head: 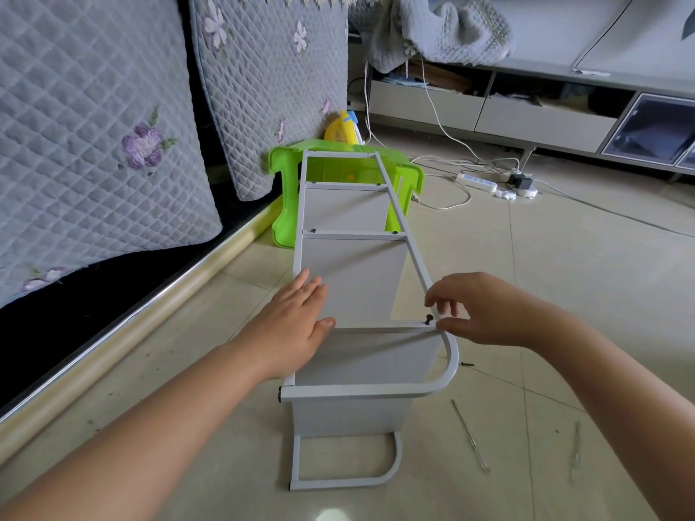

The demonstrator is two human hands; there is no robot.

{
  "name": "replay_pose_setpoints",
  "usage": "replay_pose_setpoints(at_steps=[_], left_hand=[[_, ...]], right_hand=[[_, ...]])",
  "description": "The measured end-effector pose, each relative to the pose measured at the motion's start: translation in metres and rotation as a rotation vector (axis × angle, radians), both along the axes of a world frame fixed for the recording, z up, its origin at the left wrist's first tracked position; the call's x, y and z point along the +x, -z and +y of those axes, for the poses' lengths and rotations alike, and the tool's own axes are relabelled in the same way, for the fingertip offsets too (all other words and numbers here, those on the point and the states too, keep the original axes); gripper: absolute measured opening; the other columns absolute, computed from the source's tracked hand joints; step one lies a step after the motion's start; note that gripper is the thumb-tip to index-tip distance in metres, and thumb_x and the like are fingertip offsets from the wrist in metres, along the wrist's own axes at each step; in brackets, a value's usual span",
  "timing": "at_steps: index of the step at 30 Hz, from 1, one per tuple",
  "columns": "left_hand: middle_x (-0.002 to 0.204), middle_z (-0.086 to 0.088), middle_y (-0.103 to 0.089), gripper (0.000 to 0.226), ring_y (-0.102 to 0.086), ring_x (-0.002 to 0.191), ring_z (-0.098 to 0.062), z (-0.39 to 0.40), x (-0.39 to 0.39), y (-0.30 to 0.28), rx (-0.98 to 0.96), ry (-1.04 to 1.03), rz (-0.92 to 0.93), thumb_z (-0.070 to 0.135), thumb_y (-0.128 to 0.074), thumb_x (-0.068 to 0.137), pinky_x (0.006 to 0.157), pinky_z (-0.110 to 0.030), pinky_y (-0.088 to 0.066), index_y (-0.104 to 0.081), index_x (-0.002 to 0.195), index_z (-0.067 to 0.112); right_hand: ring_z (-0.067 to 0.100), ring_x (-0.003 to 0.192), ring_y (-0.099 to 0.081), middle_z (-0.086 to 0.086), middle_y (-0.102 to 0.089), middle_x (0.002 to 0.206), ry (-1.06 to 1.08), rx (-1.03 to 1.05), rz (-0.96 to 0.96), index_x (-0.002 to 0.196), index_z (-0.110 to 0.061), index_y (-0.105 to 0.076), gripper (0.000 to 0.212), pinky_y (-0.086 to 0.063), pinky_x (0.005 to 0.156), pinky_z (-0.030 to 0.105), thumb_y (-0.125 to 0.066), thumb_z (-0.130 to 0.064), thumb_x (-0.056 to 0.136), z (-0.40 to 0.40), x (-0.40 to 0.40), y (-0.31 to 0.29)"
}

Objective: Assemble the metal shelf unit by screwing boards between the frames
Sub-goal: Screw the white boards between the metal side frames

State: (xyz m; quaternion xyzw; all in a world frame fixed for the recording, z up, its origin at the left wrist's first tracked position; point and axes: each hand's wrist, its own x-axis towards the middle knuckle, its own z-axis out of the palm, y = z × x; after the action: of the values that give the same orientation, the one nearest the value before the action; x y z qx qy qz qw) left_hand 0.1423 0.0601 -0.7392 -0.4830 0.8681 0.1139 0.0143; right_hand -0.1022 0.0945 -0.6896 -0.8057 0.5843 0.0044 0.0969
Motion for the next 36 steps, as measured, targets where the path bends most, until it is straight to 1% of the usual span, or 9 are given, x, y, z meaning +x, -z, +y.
replay_pose_setpoints(at_steps=[3,8,12,16,19,24,27,30,36], left_hand=[[0.157,-0.003,0.007,0.069,0.017,0.142,-0.013,0.000,0.001,0.000,0.000,0.005,-0.015,0.046,-0.004,0.092,0.107,-0.015,0.011,0.000,0.148,0.007],[0.157,-0.002,0.009,0.065,0.016,0.143,-0.013,0.000,0.001,-0.001,-0.007,0.011,-0.039,0.047,-0.004,0.096,0.109,-0.018,0.010,0.002,0.148,0.008],[0.157,-0.001,0.007,0.088,0.013,0.143,-0.013,0.001,-0.008,-0.007,-0.054,0.068,-0.074,0.055,0.004,0.073,0.113,-0.024,0.007,0.000,0.149,0.010],[0.157,0.002,0.001,0.106,0.009,0.144,-0.012,0.000,-0.028,-0.006,-0.100,0.156,-0.078,0.058,0.020,0.055,0.114,-0.025,0.006,-0.004,0.149,0.014],[0.157,0.001,0.001,0.097,0.008,0.144,-0.011,-0.003,-0.044,-0.005,-0.083,0.184,-0.058,0.059,0.014,0.066,0.114,-0.025,0.004,-0.004,0.149,0.013],[0.157,0.000,-0.002,0.080,0.005,0.144,-0.011,-0.011,-0.074,-0.008,-0.060,0.203,0.007,0.047,-0.002,0.078,0.115,-0.025,0.000,-0.007,0.149,0.012],[0.157,0.000,-0.003,0.060,0.005,0.144,-0.009,-0.016,-0.090,-0.007,-0.021,0.219,0.049,0.044,-0.012,0.098,0.114,-0.023,0.000,-0.008,0.149,0.011],[0.157,0.004,-0.002,0.058,0.006,0.143,-0.005,-0.017,-0.098,-0.008,0.068,0.213,0.123,0.036,-0.026,0.099,0.110,-0.016,-0.001,-0.008,0.149,0.013],[0.156,0.011,-0.002,0.056,0.008,0.140,0.003,-0.019,-0.094,-0.003,0.126,0.236,0.118,0.035,-0.026,0.099,0.106,-0.011,-0.003,-0.007,0.149,0.018]], right_hand=[[0.006,0.080,-0.049,-0.012,-0.053,0.089,-0.035,-0.028,-0.092,0.112,-0.017,-0.064,0.026,-0.038,0.077,0.013,-0.054,-0.009,0.089,0.001,0.003,0.004],[0.007,0.080,-0.048,0.000,-0.064,0.100,-0.005,-0.035,-0.075,0.103,-0.014,-0.069,0.020,-0.043,0.081,0.021,-0.056,-0.014,0.089,-0.002,0.003,0.009],[0.007,0.080,-0.047,0.002,-0.065,0.099,-0.007,-0.023,-0.076,0.106,-0.011,-0.067,0.023,-0.039,0.078,0.018,-0.057,-0.024,0.089,0.000,0.005,0.006],[0.020,0.084,-0.058,0.007,-0.068,0.094,0.166,-0.105,-0.303,0.102,-0.006,-0.067,0.022,-0.041,0.076,0.021,-0.052,-0.019,0.092,0.004,-0.015,0.010],[0.026,0.087,-0.062,0.011,-0.068,0.091,0.415,-0.052,-0.372,0.096,-0.004,-0.067,0.022,-0.045,0.080,0.029,-0.049,-0.018,0.093,0.002,-0.048,0.045],[0.028,0.098,-0.060,0.014,-0.066,0.104,0.706,0.260,-0.221,0.103,-0.001,-0.064,0.027,-0.044,0.076,0.028,-0.045,-0.017,0.094,0.007,-0.098,0.139],[0.026,0.104,-0.058,0.012,-0.064,0.112,0.747,0.400,-0.061,0.110,-0.003,-0.061,0.029,-0.044,0.080,0.027,-0.046,-0.020,0.093,0.017,-0.106,0.190],[0.023,0.112,-0.053,0.009,-0.056,0.123,0.736,0.533,0.084,0.119,-0.008,-0.053,0.035,-0.044,0.088,0.028,-0.048,-0.027,0.090,0.032,-0.096,0.234],[0.025,0.119,-0.051,0.011,-0.051,0.129,0.824,0.554,0.077,0.122,-0.007,-0.050,0.032,-0.042,0.094,0.029,-0.035,-0.013,0.095,0.047,-0.071,0.276]])
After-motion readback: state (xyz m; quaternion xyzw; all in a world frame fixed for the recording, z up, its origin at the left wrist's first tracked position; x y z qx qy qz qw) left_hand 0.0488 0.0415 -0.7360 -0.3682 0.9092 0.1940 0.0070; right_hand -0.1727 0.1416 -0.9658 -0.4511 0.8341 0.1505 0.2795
